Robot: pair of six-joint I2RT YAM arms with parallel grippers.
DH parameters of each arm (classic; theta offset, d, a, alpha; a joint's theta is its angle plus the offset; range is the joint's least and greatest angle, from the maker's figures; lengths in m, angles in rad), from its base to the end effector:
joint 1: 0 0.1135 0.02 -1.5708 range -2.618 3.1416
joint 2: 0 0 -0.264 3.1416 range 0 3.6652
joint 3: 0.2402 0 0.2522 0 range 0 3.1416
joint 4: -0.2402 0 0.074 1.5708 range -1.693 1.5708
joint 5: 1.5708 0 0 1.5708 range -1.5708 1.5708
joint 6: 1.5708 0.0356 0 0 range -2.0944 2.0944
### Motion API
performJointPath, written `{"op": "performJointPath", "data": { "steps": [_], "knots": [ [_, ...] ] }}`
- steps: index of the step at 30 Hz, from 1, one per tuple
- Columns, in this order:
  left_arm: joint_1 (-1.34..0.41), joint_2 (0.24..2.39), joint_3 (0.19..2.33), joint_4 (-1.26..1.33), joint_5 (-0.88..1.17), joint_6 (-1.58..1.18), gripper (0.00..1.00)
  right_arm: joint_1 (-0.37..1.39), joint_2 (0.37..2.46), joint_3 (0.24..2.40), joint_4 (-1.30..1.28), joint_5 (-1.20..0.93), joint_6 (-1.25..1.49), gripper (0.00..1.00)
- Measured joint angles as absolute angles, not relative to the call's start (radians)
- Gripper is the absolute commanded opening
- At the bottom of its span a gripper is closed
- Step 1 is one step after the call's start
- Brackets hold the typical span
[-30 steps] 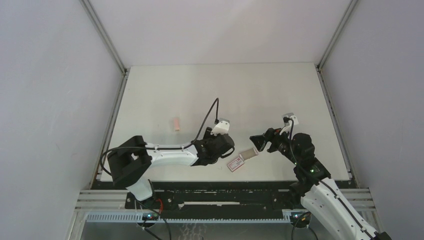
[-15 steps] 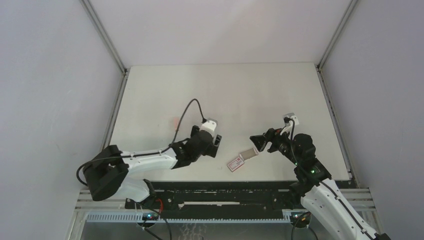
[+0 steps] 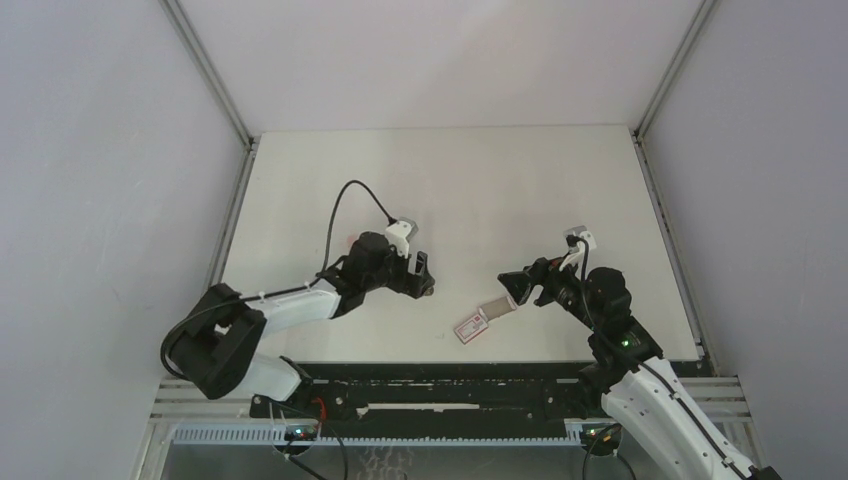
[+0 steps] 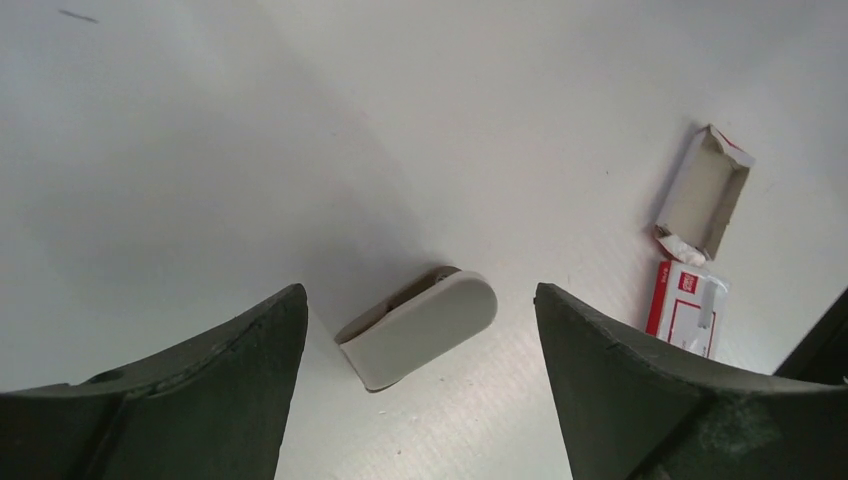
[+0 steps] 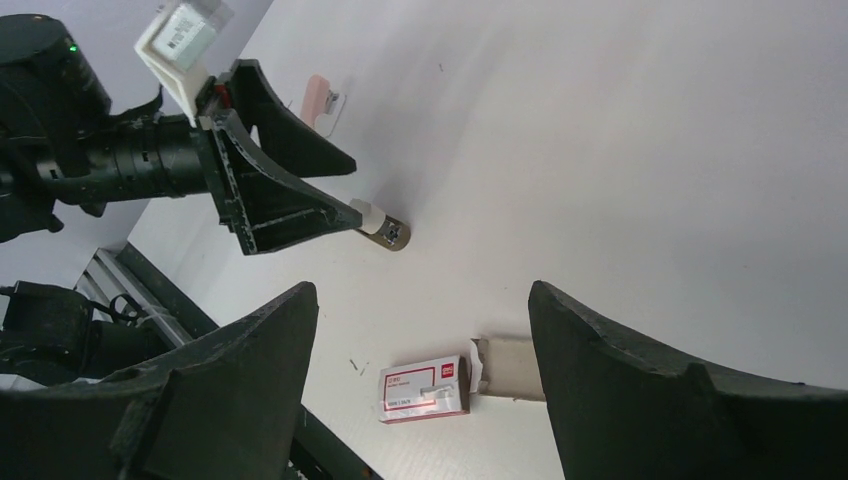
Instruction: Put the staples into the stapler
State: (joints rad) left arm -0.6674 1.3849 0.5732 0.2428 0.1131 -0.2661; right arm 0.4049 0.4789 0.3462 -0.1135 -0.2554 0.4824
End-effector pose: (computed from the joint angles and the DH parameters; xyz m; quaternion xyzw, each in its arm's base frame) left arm 0.2139 -0.1737 0.1776 0.2011 0.8527 -0.2600 0.4059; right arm 0.1266 0.0641 0.2358 -0.0479 0.7846 0.3525 0.5078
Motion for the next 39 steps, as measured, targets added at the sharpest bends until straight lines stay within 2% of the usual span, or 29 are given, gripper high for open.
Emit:
{"op": "performJointPath", "data": {
  "steps": [9, 21, 25, 28, 35, 39],
  "knots": [
    [-0.651, 1.513, 0.584, 0.250, 0.273, -0.270, 0.89, 0.404, 0.479, 0.345, -0.109, -0.265, 0.474, 0.77],
    [-0.650, 1.480, 0.557, 0.260, 0.314, -0.277, 0.92, 0.401, 0.491, 0.345, -0.108, -0.268, 0.471, 0.77],
    [-0.679, 1.443, 0.543, 0.231, 0.265, -0.268, 0.91, 0.401, 0.492, 0.345, -0.108, -0.266, 0.471, 0.77],
    [-0.734, 1.424, 0.543, 0.203, 0.191, -0.249, 0.86, 0.401, 0.494, 0.345, -0.108, -0.263, 0.471, 0.77],
    [-0.818, 1.420, 0.543, 0.142, 0.023, -0.213, 0.68, 0.400, 0.497, 0.345, -0.108, -0.237, 0.471, 0.77],
    [-0.849, 1.420, 0.543, 0.123, -0.044, -0.199, 0.61, 0.400, 0.496, 0.345, -0.108, -0.218, 0.471, 0.77]
  ]
}}
